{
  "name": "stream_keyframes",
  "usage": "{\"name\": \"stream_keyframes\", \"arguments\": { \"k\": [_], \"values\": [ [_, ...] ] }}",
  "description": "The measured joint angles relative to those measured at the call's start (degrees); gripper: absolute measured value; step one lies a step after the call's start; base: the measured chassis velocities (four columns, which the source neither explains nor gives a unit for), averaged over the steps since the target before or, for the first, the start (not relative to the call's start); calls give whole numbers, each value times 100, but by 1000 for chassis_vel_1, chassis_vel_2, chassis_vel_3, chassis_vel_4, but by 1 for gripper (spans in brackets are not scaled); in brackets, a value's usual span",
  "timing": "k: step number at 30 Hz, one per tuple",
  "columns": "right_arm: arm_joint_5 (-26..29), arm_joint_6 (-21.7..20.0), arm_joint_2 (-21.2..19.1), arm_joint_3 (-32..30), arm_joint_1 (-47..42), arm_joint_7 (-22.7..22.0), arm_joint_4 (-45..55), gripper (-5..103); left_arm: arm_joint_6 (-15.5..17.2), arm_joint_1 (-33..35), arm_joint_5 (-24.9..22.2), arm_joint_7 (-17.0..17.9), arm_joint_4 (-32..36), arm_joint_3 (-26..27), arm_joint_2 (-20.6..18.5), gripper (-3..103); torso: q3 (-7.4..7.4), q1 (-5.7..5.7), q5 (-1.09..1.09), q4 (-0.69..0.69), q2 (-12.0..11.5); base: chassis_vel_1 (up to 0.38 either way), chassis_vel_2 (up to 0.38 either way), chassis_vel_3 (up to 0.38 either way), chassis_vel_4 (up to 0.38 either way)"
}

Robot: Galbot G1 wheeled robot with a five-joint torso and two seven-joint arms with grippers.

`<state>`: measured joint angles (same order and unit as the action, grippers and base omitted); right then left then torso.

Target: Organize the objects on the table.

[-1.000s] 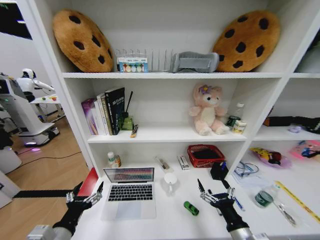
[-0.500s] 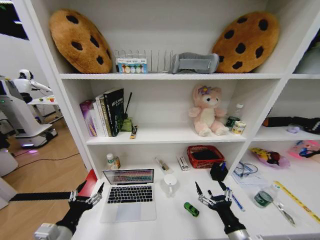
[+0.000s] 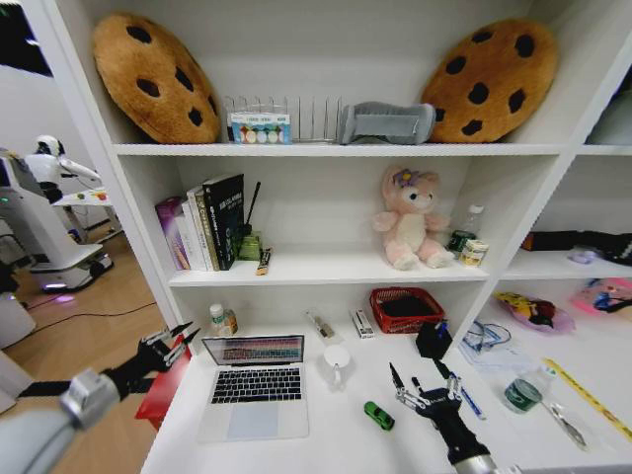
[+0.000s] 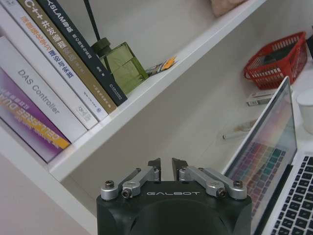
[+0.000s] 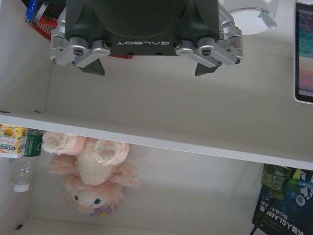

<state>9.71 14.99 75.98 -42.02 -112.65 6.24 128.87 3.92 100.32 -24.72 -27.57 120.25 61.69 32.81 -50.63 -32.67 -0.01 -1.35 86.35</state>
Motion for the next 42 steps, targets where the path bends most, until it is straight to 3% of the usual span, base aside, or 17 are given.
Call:
{"name": "stream_keyframes", "arguments": {
  "k": [1,4,11,13,21,33,42],
  "values": [
    [0,0,0,0,0,0,0,100,0,0,0,0,0,0,0,14,0,0,0,0,0,0,0,0,0],
    [17,42,12,-17,56,-8,-81,100,42,-284,-174,-388,-306,-146,-764,2,0,0,0,1,0,0,0,0,0],
    [23,142,36,-35,136,-76,-249,100,68,-399,-174,-716,-514,-339,-1142,0,0,1,0,4,0,0,0,0,0],
    [26,143,35,-35,170,-98,-288,100,56,-567,-103,-996,-671,-414,-1362,0,0,1,0,3,0,0,0,0,0],
    [-11,155,64,19,187,-65,-340,100,9,-733,-78,-1531,-896,-482,-2052,0,0,1,1,2,0,0,0,0,0],
    [-33,195,97,59,268,9,-494,100,31,-622,-66,-1833,-951,-430,-2818,0,1,1,1,2,0,0,0,0,0],
    [-33,217,151,84,353,49,-602,100,100,-542,-124,-1863,-1012,-338,-3209,0,1,1,2,2,1,0,0,0,0]
  ]
}}
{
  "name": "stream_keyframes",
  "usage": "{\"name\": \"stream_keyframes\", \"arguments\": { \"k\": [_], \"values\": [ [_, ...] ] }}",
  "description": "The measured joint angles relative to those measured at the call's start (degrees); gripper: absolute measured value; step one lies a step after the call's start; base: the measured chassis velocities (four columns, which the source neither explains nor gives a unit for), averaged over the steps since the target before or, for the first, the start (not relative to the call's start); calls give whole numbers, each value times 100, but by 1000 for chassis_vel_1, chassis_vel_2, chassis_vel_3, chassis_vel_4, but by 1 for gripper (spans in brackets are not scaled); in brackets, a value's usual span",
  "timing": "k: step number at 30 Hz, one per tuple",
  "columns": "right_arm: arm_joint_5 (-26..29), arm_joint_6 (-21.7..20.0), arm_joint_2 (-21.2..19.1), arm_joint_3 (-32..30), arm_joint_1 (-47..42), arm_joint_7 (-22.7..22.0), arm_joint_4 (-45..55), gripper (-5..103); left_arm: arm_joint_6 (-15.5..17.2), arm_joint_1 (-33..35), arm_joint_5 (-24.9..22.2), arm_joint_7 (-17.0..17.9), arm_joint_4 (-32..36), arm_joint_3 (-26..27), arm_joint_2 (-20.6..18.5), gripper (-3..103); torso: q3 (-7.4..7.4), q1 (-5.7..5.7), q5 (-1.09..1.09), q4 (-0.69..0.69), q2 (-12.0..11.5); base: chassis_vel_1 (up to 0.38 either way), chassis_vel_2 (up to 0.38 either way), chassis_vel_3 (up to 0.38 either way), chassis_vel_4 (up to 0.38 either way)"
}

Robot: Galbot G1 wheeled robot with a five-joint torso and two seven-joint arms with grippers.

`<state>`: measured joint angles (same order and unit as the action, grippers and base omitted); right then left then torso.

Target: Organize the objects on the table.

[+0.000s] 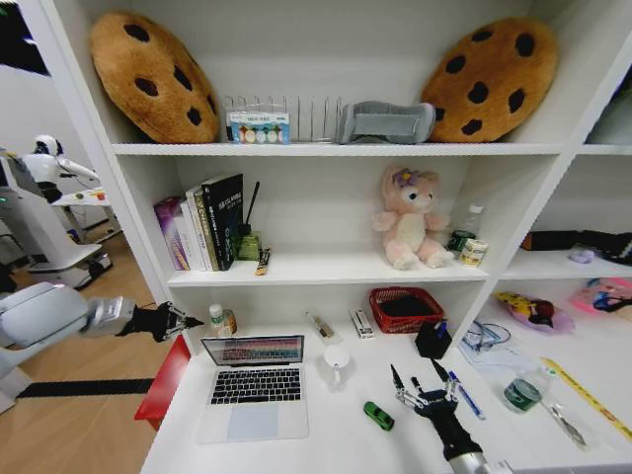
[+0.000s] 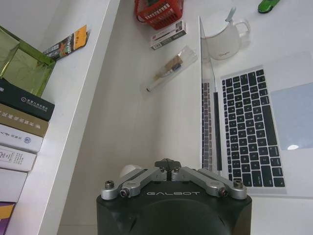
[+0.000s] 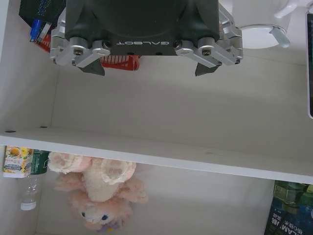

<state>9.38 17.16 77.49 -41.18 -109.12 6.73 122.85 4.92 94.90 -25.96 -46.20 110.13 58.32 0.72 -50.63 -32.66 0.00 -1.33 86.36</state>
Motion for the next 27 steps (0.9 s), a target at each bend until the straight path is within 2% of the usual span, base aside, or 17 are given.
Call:
{"name": "stream_keyframes", "arguments": {
  "k": [11,15,27],
  "values": [
    [-7,35,-4,11,28,21,-69,100,197,39,-46,312,78,-20,9,0,0,0,0,1,0,0,0,0,0],
    [-26,28,-1,51,54,22,-91,100,312,26,-53,598,156,-19,25,0,0,0,0,0,0,0,0,0,0],
    [-75,-3,11,87,120,22,-145,100,361,62,-126,738,472,-67,65,0,0,0,-1,1,0,0,0,0,0]
  ]
}}
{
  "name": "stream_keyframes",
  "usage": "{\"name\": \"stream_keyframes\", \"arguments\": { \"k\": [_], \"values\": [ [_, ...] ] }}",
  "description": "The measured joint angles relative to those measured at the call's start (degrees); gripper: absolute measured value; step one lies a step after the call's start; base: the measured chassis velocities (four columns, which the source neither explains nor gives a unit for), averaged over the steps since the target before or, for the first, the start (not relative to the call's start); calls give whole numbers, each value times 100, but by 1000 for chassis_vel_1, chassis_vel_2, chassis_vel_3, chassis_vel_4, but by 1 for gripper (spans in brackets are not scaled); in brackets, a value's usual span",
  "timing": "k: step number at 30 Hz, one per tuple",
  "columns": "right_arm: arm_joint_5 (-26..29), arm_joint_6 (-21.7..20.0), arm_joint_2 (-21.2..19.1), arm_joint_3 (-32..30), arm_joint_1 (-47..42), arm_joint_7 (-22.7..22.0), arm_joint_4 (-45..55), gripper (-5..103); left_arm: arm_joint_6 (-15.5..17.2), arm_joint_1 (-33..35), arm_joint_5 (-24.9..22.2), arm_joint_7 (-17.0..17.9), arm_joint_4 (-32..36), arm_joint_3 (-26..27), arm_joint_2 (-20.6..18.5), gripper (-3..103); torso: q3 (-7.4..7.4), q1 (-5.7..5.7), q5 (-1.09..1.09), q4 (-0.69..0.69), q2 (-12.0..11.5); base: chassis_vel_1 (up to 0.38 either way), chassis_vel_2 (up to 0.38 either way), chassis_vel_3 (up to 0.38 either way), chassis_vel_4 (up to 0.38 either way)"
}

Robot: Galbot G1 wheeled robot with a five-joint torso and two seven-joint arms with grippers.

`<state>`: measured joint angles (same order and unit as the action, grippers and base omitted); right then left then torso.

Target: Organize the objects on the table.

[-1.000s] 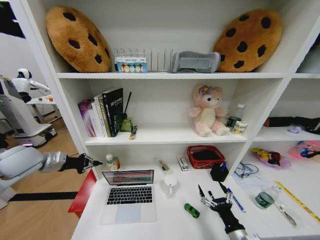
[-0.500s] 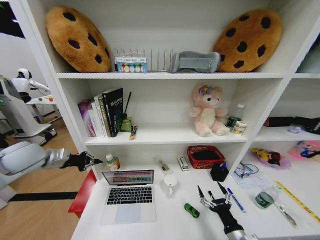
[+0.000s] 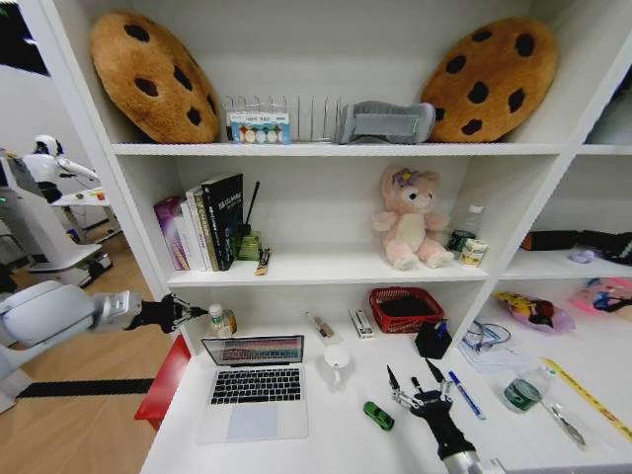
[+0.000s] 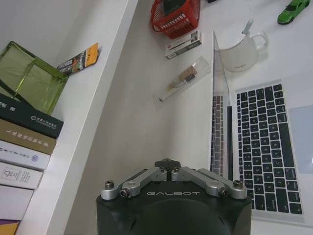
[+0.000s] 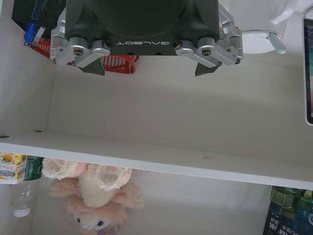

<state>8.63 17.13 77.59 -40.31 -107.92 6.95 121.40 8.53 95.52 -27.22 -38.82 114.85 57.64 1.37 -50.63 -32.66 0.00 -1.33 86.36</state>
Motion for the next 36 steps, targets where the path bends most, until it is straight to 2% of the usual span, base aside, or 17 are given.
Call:
{"name": "stream_keyframes", "arguments": {
  "k": [5,15,18,24,36],
  "values": [
    [-31,13,60,-14,-19,20,-36,100,55,88,-52,124,34,16,-214,0,0,0,1,-2,0,0,0,0,0],
    [-46,13,65,38,44,28,-92,100,93,114,-103,132,70,45,-312,0,0,0,0,0,0,0,0,0,0],
    [-50,5,62,58,79,29,-109,100,65,166,-58,88,5,72,-433,0,0,0,0,-1,0,0,0,0,0],
    [-56,8,87,56,75,31,-156,100,-224,285,222,-177,-260,49,-576,0,0,0,0,0,0,0,0,0,0],
    [-61,75,118,23,74,49,-227,100,-146,589,172,-189,-103,4,-744,0,0,0,0,0,0,0,0,0,0]
  ]
}}
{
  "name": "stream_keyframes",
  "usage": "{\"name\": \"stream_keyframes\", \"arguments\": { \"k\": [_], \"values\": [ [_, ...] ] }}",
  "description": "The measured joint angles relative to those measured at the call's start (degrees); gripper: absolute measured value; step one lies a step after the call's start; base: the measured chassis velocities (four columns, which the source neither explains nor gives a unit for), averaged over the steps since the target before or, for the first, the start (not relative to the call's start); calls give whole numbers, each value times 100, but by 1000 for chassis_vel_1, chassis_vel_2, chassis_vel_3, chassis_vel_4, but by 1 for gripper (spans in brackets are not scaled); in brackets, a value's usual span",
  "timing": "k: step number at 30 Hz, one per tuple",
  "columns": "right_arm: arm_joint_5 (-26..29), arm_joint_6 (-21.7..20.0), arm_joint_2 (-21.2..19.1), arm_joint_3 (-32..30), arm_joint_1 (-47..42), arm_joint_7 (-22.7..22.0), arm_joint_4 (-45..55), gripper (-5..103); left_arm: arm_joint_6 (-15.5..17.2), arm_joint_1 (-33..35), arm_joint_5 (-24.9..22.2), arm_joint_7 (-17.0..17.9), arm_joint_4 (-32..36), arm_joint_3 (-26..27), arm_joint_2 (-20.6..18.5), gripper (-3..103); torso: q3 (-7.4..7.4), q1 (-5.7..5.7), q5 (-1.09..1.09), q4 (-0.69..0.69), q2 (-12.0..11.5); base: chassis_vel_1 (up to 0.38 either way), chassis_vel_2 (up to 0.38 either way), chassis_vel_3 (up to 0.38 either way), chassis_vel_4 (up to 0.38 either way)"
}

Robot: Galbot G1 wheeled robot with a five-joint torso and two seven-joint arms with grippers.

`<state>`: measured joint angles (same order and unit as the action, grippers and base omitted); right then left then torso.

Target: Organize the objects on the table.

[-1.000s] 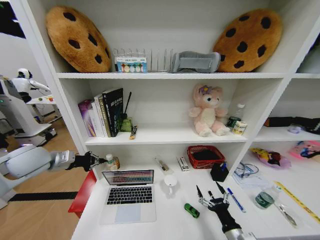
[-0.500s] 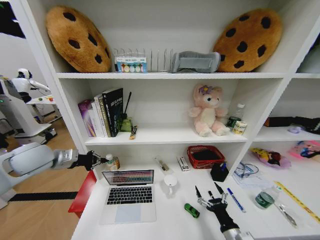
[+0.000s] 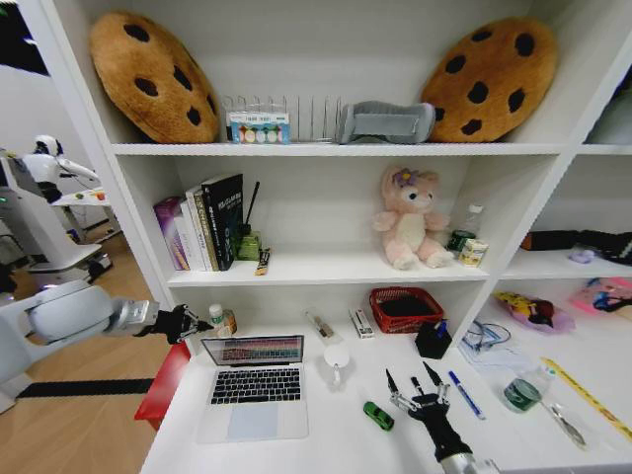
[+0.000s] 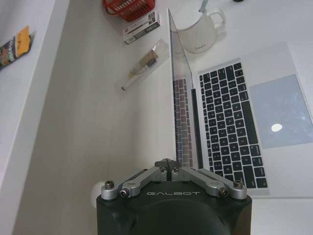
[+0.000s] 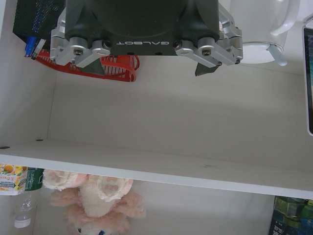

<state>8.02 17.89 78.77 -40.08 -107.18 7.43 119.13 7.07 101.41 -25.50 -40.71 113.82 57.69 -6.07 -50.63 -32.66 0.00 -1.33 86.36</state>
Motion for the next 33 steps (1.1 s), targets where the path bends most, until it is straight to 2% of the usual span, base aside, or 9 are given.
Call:
{"name": "stream_keyframes", "arguments": {
  "k": [9,16,17,21,25,27,31,33],
  "values": [
    [-2,58,33,-19,-20,20,-35,100,-22,98,50,-119,46,-73,124,0,0,0,0,0,0,0,0,0,0],
    [-13,62,38,-24,-29,20,-34,100,-31,47,197,-484,242,-212,394,0,0,0,0,0,0,0,0,0,0],
    [-26,63,43,-20,-37,20,-34,100,-6,-29,280,-569,348,-364,578,0,0,0,0,0,0,0,0,0,0],
    [-50,64,53,-11,-40,21,-33,100,-5,-103,349,-622,437,-520,741,0,0,0,0,1,0,0,0,0,0],
    [-73,64,79,0,-72,21,-27,100,-19,-229,574,-704,650,-884,1110,0,0,0,0,0,0,0,0,0,0],
    [-87,70,101,-10,-106,21,-22,100,-50,-275,839,-783,735,-1152,1406,0,1,0,1,0,0,0,0,0,0],
    [-96,76,116,-30,-138,20,-21,100,-130,-307,1157,-876,728,-1404,1682,0,1,0,0,0,0,0,0,0,0],
    [-120,80,135,-40,-163,9,-21,100,-188,-401,1446,-921,664,-1696,2026,0,1,0,0,0,0,0,0,0,0]
  ]
}}
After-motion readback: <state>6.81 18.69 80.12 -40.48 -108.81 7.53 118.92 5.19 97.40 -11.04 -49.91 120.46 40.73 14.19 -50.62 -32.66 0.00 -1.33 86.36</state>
